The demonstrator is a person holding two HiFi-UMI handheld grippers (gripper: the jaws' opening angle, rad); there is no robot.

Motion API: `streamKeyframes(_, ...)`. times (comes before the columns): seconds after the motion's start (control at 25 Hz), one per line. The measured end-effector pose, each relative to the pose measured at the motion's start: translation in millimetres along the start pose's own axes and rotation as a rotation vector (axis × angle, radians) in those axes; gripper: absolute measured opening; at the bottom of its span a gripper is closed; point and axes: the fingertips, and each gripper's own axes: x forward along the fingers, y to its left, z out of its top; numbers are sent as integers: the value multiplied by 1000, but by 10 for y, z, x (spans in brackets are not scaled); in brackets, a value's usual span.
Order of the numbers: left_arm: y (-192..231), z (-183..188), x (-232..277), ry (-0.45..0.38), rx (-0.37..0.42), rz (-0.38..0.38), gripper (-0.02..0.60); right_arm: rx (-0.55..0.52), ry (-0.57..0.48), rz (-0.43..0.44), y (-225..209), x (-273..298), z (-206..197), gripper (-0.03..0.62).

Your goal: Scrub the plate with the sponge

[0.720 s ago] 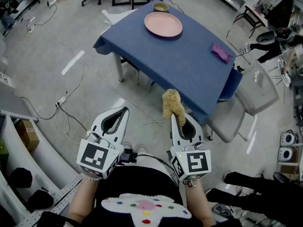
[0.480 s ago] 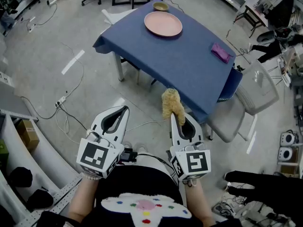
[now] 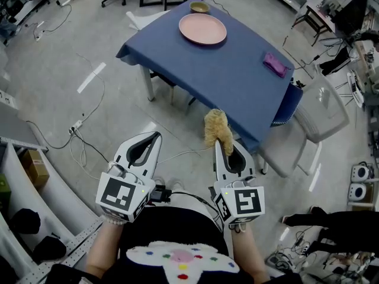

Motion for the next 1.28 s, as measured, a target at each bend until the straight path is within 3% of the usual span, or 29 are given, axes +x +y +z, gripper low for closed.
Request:
streamKeyframes(0.32,-44,25,49,3,9,46,15,-1,-9,4,-115,-66,-8,62)
streamKeyframes(0.48,-189,35,93,7,6,27,135,5,-11,15,-174,-131,-29,63)
streamKeyframes(1.28,-365,37,157,-28,43,69,132,-18,-25,-4,-454,-287,-200,61)
